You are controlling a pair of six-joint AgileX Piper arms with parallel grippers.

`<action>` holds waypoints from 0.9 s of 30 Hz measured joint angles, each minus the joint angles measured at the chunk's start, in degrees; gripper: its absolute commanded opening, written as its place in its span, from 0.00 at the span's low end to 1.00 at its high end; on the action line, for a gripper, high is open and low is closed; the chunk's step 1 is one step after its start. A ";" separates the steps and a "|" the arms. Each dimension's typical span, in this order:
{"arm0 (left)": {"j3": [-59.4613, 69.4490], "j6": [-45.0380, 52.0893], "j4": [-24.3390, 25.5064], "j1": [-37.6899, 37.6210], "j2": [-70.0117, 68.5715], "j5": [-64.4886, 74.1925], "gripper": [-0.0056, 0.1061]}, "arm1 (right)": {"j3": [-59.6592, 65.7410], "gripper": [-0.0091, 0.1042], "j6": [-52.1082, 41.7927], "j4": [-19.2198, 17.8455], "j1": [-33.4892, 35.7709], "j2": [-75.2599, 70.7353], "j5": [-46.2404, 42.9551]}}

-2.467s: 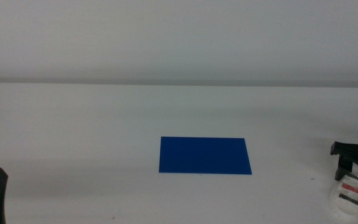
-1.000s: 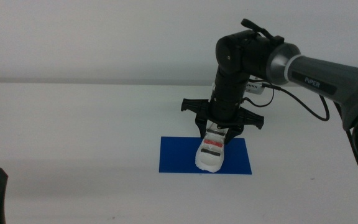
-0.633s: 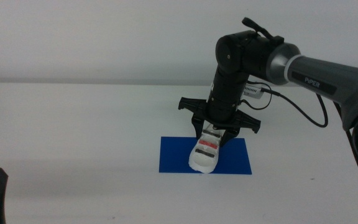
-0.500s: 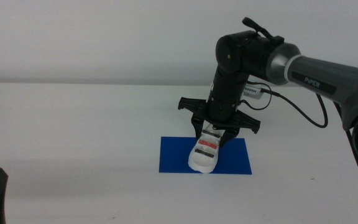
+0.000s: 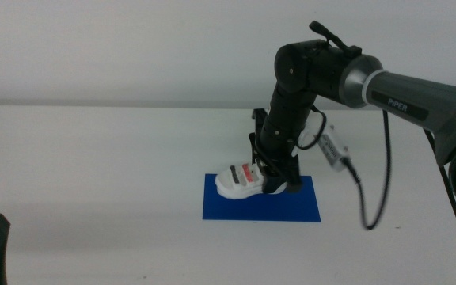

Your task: Use one arm to grab the shoe from the table and place it on the mat.

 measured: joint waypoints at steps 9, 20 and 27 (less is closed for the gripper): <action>0.00 0.00 0.00 0.00 0.00 0.00 0.89 | 0.00 0.10 17.97 -4.87 3.01 -1.41 0.00; 0.00 0.00 0.00 0.00 0.00 0.00 0.89 | 5.33 0.10 17.97 -6.67 2.61 -3.01 0.13; 0.00 0.00 0.00 0.00 0.00 0.00 0.89 | 5.65 0.10 17.97 -7.79 1.33 -3.61 0.12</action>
